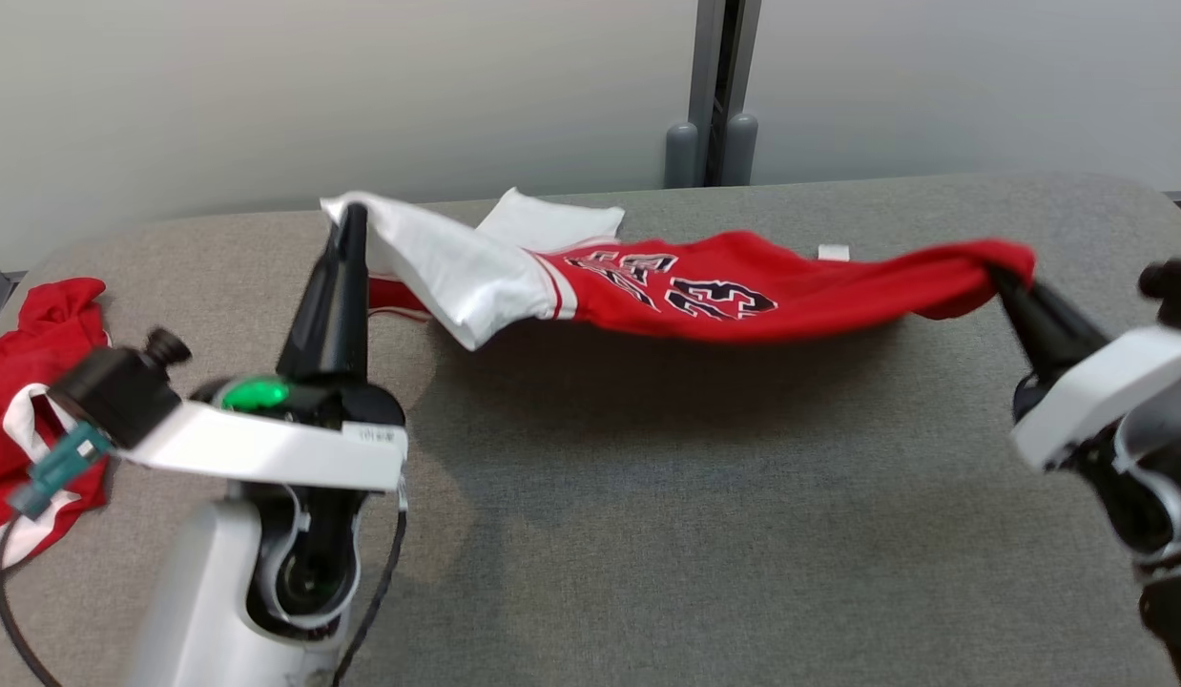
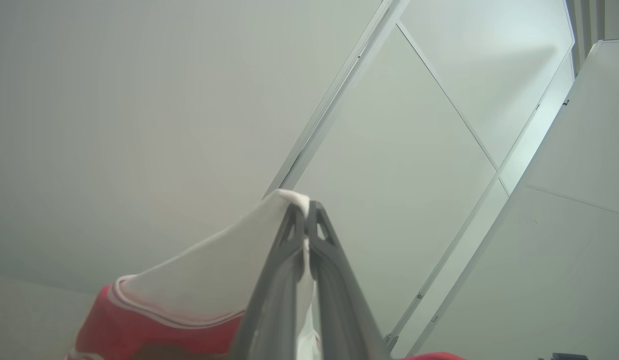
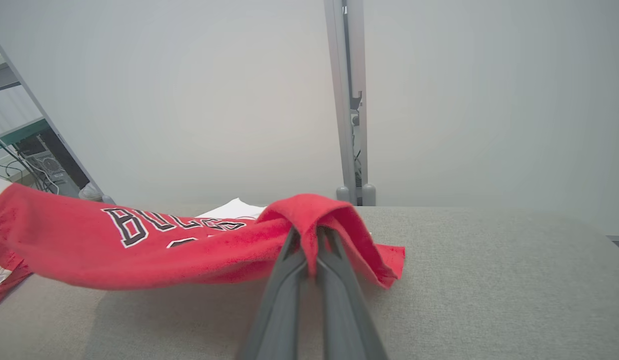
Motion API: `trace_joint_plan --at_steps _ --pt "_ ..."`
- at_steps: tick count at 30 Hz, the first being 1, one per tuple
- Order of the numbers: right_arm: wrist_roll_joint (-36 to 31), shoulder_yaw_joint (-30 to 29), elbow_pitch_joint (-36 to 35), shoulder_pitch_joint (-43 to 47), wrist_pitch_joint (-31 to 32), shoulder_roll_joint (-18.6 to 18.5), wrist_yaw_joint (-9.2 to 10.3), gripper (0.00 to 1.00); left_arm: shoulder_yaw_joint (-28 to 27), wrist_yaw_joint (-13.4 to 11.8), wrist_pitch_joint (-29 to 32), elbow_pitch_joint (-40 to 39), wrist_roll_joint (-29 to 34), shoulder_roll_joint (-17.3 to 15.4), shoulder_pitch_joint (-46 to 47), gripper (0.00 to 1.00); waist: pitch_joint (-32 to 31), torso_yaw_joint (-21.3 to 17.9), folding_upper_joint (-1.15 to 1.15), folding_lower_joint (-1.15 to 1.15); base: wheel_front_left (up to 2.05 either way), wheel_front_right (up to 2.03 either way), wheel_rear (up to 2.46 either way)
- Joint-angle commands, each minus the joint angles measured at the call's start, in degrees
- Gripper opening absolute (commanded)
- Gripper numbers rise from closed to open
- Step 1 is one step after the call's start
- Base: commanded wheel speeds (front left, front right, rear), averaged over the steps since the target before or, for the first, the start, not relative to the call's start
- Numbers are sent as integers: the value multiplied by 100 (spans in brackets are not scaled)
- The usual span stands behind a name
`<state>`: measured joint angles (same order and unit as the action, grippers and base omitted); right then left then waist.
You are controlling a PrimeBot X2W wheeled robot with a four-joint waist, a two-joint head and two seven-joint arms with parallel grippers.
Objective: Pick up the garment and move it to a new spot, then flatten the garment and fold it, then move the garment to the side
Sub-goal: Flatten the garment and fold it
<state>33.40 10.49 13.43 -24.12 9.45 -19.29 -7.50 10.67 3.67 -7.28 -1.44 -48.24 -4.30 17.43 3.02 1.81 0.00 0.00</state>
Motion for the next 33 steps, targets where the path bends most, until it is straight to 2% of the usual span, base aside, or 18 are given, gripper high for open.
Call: trace_joint_plan --at_steps 1,6,11,17,22,24,27,33 --pt "30 -50 -36 -99 52 -59 2 0 -38 -39 26 -74 -38 -7 132 0 -7 -10 0 0 0 0 0" --pt "371 -377 -99 -724 520 125 2 0 -201 -310 363 -507 -312 -7 701 0 -15 -51 0 0 0 0 0" --pt "577 -679 16 -1257 989 383 2 0 -311 -595 620 -567 -341 -66 1264 0 57 -86 0 0 0 0 0" --pt "525 -1009 234 -1887 1432 656 1 0 -404 -890 967 -229 -471 -92 2007 0 444 -90 0 0 0 0 0" --pt "319 -1278 449 -2868 1738 795 1 0 -603 -1148 1349 315 -804 -81 3160 0 1176 -85 0 0 0 0 0" --pt "251 -1390 631 -3446 1785 841 1 0 -649 -1182 1489 681 -859 -140 3772 0 1506 -100 0 0 0 0 0" --pt "-205 -1062 879 -4301 1482 709 1 0 -709 -1056 1510 1208 -758 -350 4779 0 1976 -192 0 0 0 0 0" --pt "-271 -1284 1842 -5861 262 960 1 0 -754 -681 871 2351 -455 -474 6616 0 2740 -209 0 0 0 0 0"
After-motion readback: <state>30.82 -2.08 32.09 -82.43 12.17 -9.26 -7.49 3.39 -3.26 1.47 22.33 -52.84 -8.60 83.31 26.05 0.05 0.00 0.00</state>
